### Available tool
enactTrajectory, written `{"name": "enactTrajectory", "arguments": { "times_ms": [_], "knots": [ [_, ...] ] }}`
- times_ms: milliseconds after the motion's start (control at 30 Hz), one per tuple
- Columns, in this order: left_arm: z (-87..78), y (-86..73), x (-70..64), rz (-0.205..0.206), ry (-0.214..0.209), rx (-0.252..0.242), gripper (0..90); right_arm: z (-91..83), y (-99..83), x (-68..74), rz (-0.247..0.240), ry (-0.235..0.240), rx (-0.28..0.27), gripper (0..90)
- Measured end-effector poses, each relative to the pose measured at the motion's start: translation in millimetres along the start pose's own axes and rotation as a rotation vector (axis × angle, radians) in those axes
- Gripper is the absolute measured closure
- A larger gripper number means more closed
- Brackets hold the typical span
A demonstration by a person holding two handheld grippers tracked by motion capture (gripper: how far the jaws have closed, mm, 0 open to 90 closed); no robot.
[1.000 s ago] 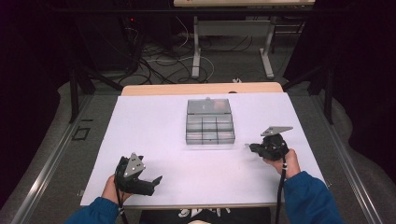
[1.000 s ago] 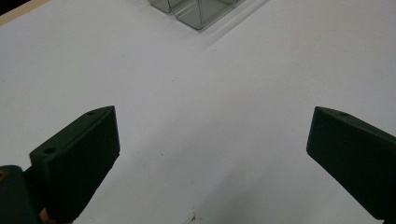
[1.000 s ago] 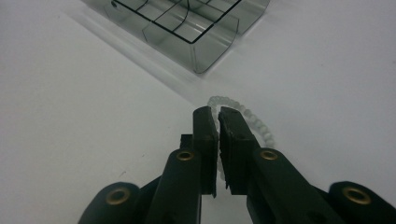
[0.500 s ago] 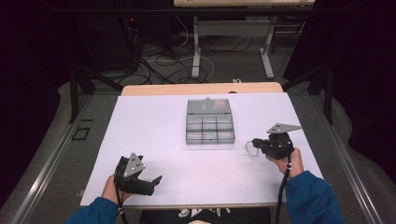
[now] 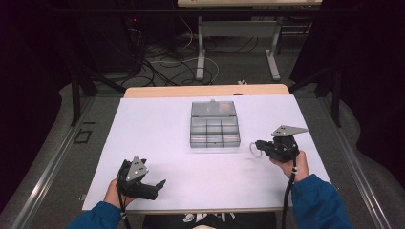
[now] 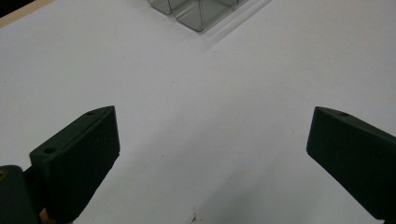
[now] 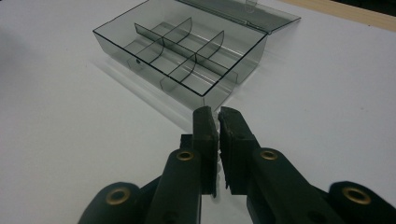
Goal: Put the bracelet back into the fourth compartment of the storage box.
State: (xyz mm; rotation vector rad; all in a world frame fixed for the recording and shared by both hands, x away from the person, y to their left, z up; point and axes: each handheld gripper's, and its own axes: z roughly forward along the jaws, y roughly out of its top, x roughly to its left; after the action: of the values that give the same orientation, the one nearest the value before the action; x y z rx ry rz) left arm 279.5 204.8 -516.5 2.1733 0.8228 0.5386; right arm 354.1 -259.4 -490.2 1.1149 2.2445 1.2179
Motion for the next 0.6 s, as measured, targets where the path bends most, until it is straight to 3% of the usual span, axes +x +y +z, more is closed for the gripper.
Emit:
{"name": "enactTrajectory", "arguments": {
  "times_ms": [600],
  "knots": [
    [0.2, -0.6, 0.8, -0.004, 0.002, 0.003, 2.6, 3.5, 17.4, 14.0, -0.036, 0.025, -0.042, 85.6]
  ]
}}
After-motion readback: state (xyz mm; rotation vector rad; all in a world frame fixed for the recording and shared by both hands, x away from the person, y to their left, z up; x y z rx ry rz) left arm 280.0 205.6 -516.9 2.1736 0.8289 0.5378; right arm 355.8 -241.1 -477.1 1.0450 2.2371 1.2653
